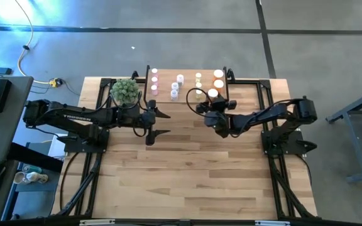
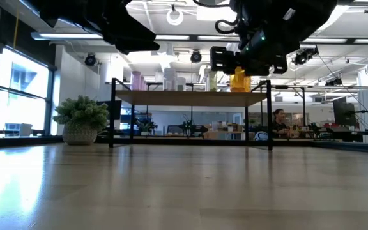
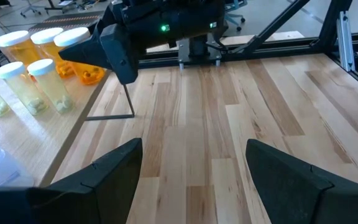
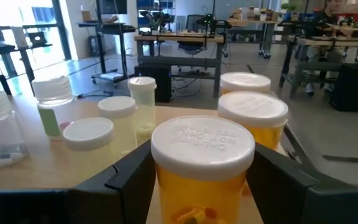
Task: Pick and place medicine bottles onto shelf by color
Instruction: Put the orange pill bottle on the shelf aligned with the other orange pill bottles
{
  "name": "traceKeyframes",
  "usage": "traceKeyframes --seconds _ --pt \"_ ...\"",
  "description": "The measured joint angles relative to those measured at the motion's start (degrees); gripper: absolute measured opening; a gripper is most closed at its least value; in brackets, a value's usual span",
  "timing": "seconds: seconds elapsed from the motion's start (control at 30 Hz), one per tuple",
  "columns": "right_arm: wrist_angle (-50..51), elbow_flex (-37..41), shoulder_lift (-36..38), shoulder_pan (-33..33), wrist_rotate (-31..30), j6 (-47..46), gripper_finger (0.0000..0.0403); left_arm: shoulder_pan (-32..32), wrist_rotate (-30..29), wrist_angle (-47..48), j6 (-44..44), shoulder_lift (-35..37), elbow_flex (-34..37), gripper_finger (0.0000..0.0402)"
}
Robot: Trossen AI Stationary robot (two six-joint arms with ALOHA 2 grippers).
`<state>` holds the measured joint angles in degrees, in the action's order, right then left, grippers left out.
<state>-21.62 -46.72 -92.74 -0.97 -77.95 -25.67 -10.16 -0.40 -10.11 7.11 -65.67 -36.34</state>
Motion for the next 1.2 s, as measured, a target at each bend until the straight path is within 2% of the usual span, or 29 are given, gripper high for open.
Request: traceKeyframes --seconds 0.33,0.6,0.77,1.2 --pt "0.7 0.0 1.5 0.0 0.7 3.7 0.0222 0.0 0.0 0.0 0.0 0.0 0.0 0.0278" --pt "7.1 0.0 1.5 0.0 3.1 -2.6 0.0222 0.0 0.0 0.0 0.0 0.0 0.0 0.0278" --pt "7.7 0.0 1.5 0.0 2.7 -2.8 0.0223 0.0 0.0 0.0 0.0 0.0 0.0 0.0278" --pt "7.6 0.0 1.5 -0.1 1.3 -2.5 0.0258 0.0 0.0 0.0 0.0 0.0 0.0 0.0278"
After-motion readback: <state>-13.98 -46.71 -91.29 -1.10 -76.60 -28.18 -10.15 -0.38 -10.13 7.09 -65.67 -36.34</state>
